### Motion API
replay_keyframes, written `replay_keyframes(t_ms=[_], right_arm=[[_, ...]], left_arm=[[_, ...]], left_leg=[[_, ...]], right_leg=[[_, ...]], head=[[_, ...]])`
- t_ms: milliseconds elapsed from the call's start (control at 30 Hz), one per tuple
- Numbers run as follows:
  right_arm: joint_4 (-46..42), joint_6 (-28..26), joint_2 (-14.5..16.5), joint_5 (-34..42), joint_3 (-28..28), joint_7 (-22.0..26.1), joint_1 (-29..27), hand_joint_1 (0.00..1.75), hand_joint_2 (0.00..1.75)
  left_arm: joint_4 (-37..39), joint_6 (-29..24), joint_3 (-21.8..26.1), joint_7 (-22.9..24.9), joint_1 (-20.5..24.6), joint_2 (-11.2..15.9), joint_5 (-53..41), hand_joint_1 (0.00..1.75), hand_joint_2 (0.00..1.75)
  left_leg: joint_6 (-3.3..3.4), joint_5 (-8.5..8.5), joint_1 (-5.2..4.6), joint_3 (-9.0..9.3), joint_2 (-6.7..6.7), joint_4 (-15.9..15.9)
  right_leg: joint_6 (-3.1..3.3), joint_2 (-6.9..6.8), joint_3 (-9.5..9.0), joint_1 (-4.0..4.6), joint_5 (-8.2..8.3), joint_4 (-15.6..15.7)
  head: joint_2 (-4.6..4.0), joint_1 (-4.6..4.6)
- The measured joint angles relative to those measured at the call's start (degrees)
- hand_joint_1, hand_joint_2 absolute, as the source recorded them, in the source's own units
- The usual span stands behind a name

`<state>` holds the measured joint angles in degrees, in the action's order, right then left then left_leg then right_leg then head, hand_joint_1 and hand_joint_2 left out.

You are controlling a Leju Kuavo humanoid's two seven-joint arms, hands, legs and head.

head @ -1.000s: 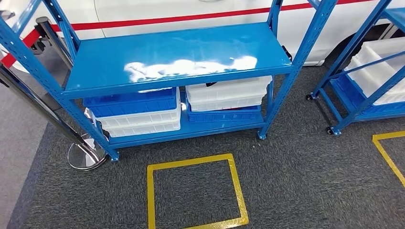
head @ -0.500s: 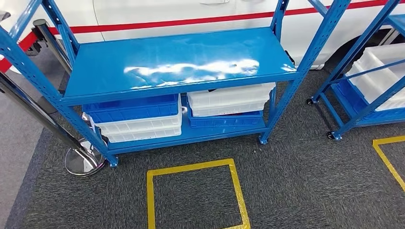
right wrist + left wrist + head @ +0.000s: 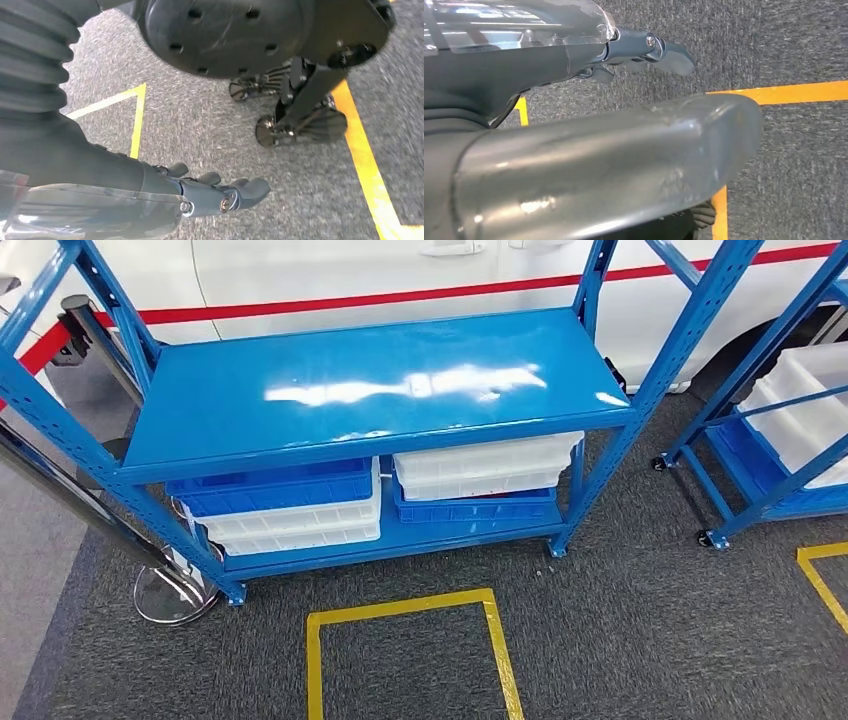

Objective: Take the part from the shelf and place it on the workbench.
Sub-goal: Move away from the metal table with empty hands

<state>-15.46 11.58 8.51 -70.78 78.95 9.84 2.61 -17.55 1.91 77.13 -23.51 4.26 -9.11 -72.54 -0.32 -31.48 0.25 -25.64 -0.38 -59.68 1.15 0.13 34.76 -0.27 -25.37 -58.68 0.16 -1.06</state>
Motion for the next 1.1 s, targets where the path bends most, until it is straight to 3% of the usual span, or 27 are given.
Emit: replay_keyframes(t_ms=[67, 133, 200, 233, 333, 367, 400, 467, 533, 567, 633, 667, 700, 733, 800, 833, 867, 933, 1000, 1067, 1100], right_arm=[[-0.01, -0.01, 0.02, -0.02, 0.0, 0.02, -0.05, 0.0, 1.75], [-0.02, 0.0, 0.02, -0.05, 0.0, 0.09, 0.05, 0.0, 1.75], [-0.01, 0.01, 0.02, -0.07, 0.0, 0.16, 0.06, 0.0, 1.75], [-0.01, 0.01, 0.02, -0.09, 0.0, 0.17, 0.04, 0.0, 1.75], [0.01, -0.02, 0.03, -0.26, 0.0, 0.18, -0.06, 0.0, 1.75], [0.01, -0.03, 0.03, -0.33, 0.0, 0.2, -0.02, 0.0, 1.31], [0.01, -0.05, 0.03, -0.37, 0.0, 0.24, 0.06, 0.0, 0.87], [0.01, -0.09, 0.02, -0.42, -0.01, 0.33, 0.29, 0.0, 0.0], [0.01, -0.09, 0.02, -0.46, -0.02, 0.4, 0.41, 0.0, 0.0], [0.01, -0.1, 0.02, -0.49, -0.02, 0.43, 0.44, 0.0, 0.0], [0.01, -0.2, 0.02, -0.55, -0.02, 0.45, 0.41, 0.0, 0.0], [0.01, -0.32, 0.02, -0.57, -0.02, 0.45, 0.38, 0.0, 0.0], [0.01, -0.48, 0.02, -0.58, -0.02, 0.45, 0.35, 0.0, 0.0], [0.01, -0.64, 0.02, -0.58, -0.02, 0.45, 0.32, 0.0, 0.0], [0.01, -0.84, 0.01, -0.59, -0.01, 0.45, 0.27, 0.0, 0.0], [0.01, -0.87, 0.0, -0.6, -0.01, 0.46, 0.3, 0.0, 0.0], [0.01, -0.87, -0.01, -0.6, -0.02, 0.46, 0.35, 0.0, 0.0], [0.01, -0.84, -0.01, -0.61, -0.02, 0.37, 0.46, 0.0, 0.0], [0.01, -0.79, 0.01, -0.63, -0.01, 0.08, 0.42, 0.0, 0.87], [0.01, -0.81, 0.02, -0.64, 0.0, -0.31, 0.36, 0.0, 1.75], [0.01, -0.87, 0.02, -0.65, 0.0, -0.5, 0.35, 0.0, 1.75]], left_arm=[[0.0, -0.07, 0.0, -0.01, 0.1, 0.02, 0.04, 0.0, 0.0], [0.0, -0.15, 0.0, -0.01, 0.12, 0.0, 0.1, 0.0, 0.0], [0.0, -0.2, 0.0, 0.0, 0.02, -0.04, 0.13, 0.0, 0.0], [0.0, -0.2, 0.0, 0.0, -0.02, -0.07, 0.13, 0.0, 0.0], [0.0, -0.2, 0.0, 0.0, -0.17, -0.05, 0.1, 0.0, 0.0], [0.0, -0.22, -0.01, 0.0, -0.16, -0.04, 0.05, 0.0, 0.0], [0.0, -0.27, -0.01, 0.01, -0.12, -0.03, 0.0, 0.0, 0.0], [0.0, -0.38, -0.07, 0.01, 0.09, -0.04, -0.09, 0.0, 0.0], [0.0, -0.52, -0.18, -0.03, 0.2, -0.05, -0.16, 0.0, 0.0], [0.0, -0.6, -0.25, -0.04, 0.24, -0.06, -0.2, 0.0, 0.0], [0.0, -0.83, -0.33, -0.07, 0.31, -0.05, -0.26, 0.0, 0.0], [0.0, -0.92, -0.36, -0.07, 0.31, -0.05, -0.27, 0.0, 0.0], [0.0, -1.02, -0.37, -0.07, 0.29, -0.05, -0.28, 0.0, 0.0], [0.0, -1.06, -0.38, -0.06, 0.26, -0.05, -0.28, 0.0, 0.0], [0.0, -1.09, -0.4, -0.04, 0.18, -0.14, -0.28, 0.0, 0.0], [0.0, -1.09, -0.42, -0.04, 0.21, -0.18, -0.28, 0.0, 0.0], [0.0, -1.1, -0.43, -0.03, 0.24, -0.22, -0.28, 0.0, 0.0], [0.0, -1.11, -0.45, -0.01, 0.36, -0.22, -0.31, 0.0, 0.0], [0.0, -1.12, -0.52, 0.01, 0.43, -0.21, -0.4, 0.0, 0.0], [0.0, -1.12, -0.64, 0.04, 0.46, -0.21, -0.48, 0.0, 0.0], [0.0, -1.11, -0.71, 0.08, 0.45, -0.22, -0.51, 0.0, 0.0]], left_leg=[[-0.43, -1.5, 0.17, -3.14, 0.07, -5.9], [-0.89, -4.81, 0.31, -7.78, 0.07, -12.5], [-1.19, -6.47, 0.37, -10.45, 0.07, -13.93], [-1.15, -5.47, 0.38, -10.67, 0.08, -12.15], [-0.21, 3.29, 0.16, -9.51, 0.09, -2.81], [0.18, 5.42, 0.0, -9.27, 0.09, -1.12], [0.5, 6.22, -0.17, -9.25, 0.07, -0.62], [1.12, 6.27, -0.13, -8.8, 0.06, -0.15], [1.72, 6.23, 0.17, -8.08, 0.11, 0.81], [1.99, 6.15, 0.28, -7.71, 0.16, 1.14], [2.32, 5.73, 0.27, -7.24, 0.19, 1.34], [2.37, 5.47, 0.27, -6.99, 0.18, 1.34], [2.35, 5.17, 0.27, -6.64, 0.14, 1.33], [2.29, 4.86, 0.29, -6.18, 0.08, 1.33], [1.95, 4.2, 0.31, -5.25, -0.01, 1.34], [1.62, 3.83, 0.21, -4.97, -0.04, 1.25], [1.27, 3.57, 0.13, -4.83, -0.04, 1.23], [0.56, 3.27, -0.03, -4.72, -0.02, 1.32], [-0.03, 2.73, 0.07, -4.64, 0.03, 0.96], [-0.57, 0.39, 0.2, -6.08, 0.07, -2.68], [-0.78, -1.42, 0.26, -7.72, 0.08, -6.17]], right_leg=[[0.61, -0.07, -1.43, -0.12, -0.72, 0.4], [0.88, 0.0, -2.49, -0.08, -1.68, 0.45], [0.83, 0.2, -3.92, -0.05, -2.84, 0.45], [0.73, 0.27, -4.78, -0.05, -3.47, 0.45], [0.14, 0.37, -6.78, 0.01, -5.2, 0.25], [-0.19, 0.45, -7.01, 0.03, -5.61, 0.18], [-0.53, 0.54, -7.14, 0.01, -5.89, 0.16], [-1.29, 0.59, -7.4, -0.02, -6.42, 0.49], [-1.82, 0.44, -6.78, -0.01, -7.82, -1.32], [-2.0, 0.35, -5.42, -0.09, -9.08, -3.92], [-2.34, 0.25, -0.77, -0.29, -11.74, -11.53], [-2.49, 0.22, 1.33, -0.41, -12.06, -14.36], [-2.6, 0.2, 2.61, -0.52, -11.27, -15.41], [-2.63, 0.18, 2.73, -0.59, -9.26, -14.12], [-2.4, 0.13, 0.44, -0.62, -4.09, -7.09], [-2.17, 0.12, -0.81, -0.51, -2.47, -3.63], [-1.93, 0.13, -1.61, -0.36, -1.74, -1.46], [-1.42, 0.21, -1.99, -0.07, -1.91, -0.25], [-0.73, 0.18, -2.24, -0.27, -1.86, 0.08], [-0.01, -0.01, -2.59, -0.51, -1.83, 0.52], [0.22, -0.09, -2.67, -0.46, -1.92, 0.55]], head=[[0.01, 0.24], [0.01, 0.39], [0.0, 0.4], [0.0, 0.42], [0.0, 0.45], [0.0, 0.5], [0.0, 0.52], [0.0, 0.58], [-0.01, 0.5], [-0.01, 0.44], [-0.01, 0.37], [0.0, 0.37], [-0.01, 0.36], [0.0, 0.36], [0.0, 0.33], [0.0, 0.33], [0.0, 0.37], [0.0, 0.47], [0.0, 0.58], [0.01, 0.74], [0.0, 0.79]])
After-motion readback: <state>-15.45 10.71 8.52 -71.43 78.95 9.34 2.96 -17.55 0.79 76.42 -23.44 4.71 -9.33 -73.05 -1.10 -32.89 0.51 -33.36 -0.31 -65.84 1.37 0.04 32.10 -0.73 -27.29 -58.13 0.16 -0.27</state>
